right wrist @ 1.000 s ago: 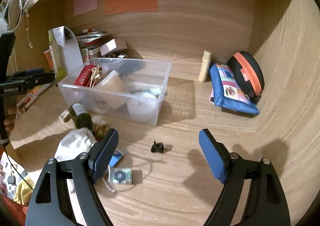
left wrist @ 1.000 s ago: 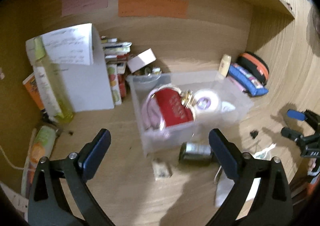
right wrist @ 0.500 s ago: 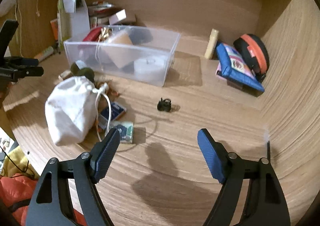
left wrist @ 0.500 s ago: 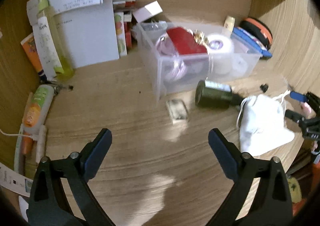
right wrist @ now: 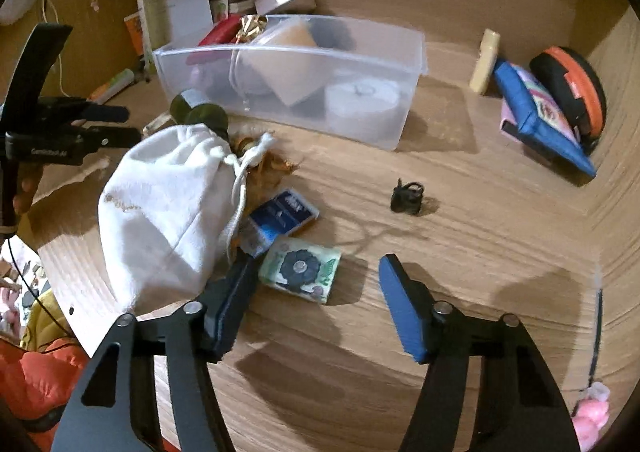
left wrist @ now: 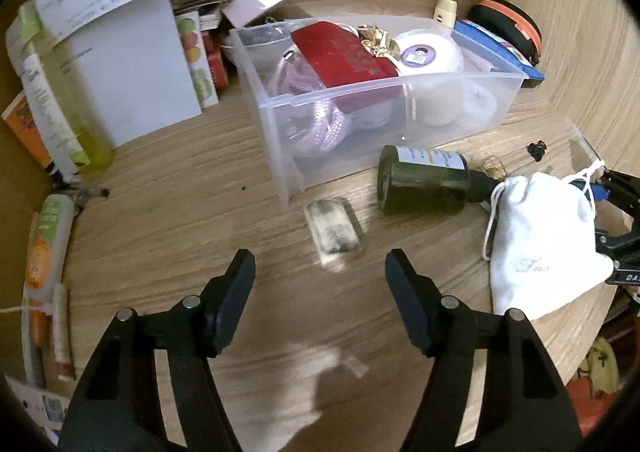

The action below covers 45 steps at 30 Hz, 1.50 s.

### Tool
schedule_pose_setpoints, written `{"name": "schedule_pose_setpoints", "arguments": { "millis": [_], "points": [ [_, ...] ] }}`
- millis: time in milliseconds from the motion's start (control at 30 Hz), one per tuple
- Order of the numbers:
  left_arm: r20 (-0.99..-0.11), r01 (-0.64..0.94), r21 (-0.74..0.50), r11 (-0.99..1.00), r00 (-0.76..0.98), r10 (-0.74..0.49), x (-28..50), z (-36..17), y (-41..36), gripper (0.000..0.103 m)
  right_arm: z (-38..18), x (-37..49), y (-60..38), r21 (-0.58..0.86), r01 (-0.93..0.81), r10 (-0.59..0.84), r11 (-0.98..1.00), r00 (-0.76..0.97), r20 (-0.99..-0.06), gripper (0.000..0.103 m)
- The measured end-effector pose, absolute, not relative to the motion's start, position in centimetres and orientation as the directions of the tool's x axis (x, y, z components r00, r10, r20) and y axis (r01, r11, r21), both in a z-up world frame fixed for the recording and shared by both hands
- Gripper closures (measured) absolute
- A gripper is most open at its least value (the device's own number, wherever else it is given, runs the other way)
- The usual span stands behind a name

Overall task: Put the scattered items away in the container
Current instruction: 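Withdraw both tools toward the white drawstring bag and green bottle, then grasp the small tan tin with the left tool while the right tool grasps the green flower-print tile, then carry the tin and tile over the clear box and open both tools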

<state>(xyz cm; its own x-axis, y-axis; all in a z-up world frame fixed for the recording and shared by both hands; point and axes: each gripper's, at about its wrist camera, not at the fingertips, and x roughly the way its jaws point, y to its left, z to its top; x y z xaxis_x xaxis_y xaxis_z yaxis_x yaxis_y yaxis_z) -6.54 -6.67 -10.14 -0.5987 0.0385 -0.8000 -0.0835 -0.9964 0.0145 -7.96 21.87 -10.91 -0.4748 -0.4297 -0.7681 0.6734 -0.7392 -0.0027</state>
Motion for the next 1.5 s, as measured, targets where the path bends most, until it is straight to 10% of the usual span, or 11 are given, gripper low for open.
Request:
{"name": "schedule_pose_setpoints", "arguments": {
  "millis": [467,1500],
  "points": [
    [-0.804,-0.077,0.014,-0.997,-0.594,0.035,-9.3,-10.8,-6.5,0.075,-10.8,-8.4,23.1,0.011,0.649,-0.427,-0.760,-0.487,-0.762,0.072],
    [-0.643,-0.054,-0.082,-0.995,-0.760,0.094,-5.4,-4.4,-8.7,0.080,-3.3,-12.9,23.2,0.025,0.593,-0.470,-0.805,-0.611,-0.637,0.072]
  ]
}}
